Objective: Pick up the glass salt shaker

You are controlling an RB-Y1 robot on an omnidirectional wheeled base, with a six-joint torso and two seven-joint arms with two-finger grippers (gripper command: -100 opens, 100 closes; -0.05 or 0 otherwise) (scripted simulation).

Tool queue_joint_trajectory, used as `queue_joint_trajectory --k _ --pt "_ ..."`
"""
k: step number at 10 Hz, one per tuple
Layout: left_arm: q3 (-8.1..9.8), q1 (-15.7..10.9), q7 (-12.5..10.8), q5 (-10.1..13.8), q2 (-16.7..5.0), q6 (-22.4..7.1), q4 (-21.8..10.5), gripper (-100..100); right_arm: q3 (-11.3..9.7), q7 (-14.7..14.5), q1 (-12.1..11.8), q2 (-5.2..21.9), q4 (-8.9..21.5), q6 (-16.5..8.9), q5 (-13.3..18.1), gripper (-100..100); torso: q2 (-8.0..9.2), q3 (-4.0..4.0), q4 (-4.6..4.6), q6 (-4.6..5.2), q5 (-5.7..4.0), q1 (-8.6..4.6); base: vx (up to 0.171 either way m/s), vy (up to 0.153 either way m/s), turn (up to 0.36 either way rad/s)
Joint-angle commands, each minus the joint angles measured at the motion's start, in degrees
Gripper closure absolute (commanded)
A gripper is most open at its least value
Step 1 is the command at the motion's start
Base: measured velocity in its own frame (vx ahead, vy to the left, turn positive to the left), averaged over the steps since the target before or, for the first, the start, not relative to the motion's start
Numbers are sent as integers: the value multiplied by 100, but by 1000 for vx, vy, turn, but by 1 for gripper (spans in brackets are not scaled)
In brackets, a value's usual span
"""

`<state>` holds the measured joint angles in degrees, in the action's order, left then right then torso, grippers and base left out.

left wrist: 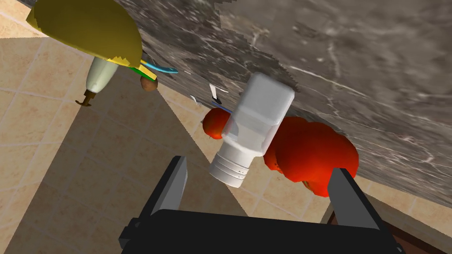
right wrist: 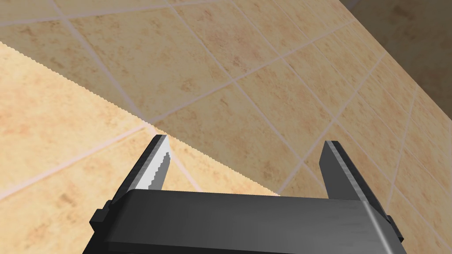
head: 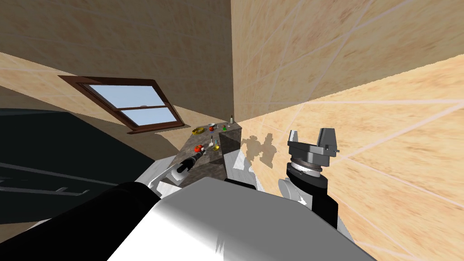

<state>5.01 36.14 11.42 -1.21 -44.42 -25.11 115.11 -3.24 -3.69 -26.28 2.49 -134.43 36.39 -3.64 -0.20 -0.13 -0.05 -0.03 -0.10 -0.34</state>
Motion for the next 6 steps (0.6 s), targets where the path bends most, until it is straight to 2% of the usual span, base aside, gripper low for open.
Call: queue_joint_trajectory --k 1,4,6 --pt "16 10 19 15 -105 -158 -2 -100 0 0 0 0 0 0 0 0 0 0 0 0 0 0 45 -78 -32" --pt "73 69 96 45 -492 -549 -170 -100 0 0 1 0 0 0 0 0 12 8 3 1 2 6 39 -71 -25" --pt "103 101 136 60 -685 -749 -253 -100 0 0 0 0 0 0 0 0 1 1 1 2 1 6 81 -75 -76"
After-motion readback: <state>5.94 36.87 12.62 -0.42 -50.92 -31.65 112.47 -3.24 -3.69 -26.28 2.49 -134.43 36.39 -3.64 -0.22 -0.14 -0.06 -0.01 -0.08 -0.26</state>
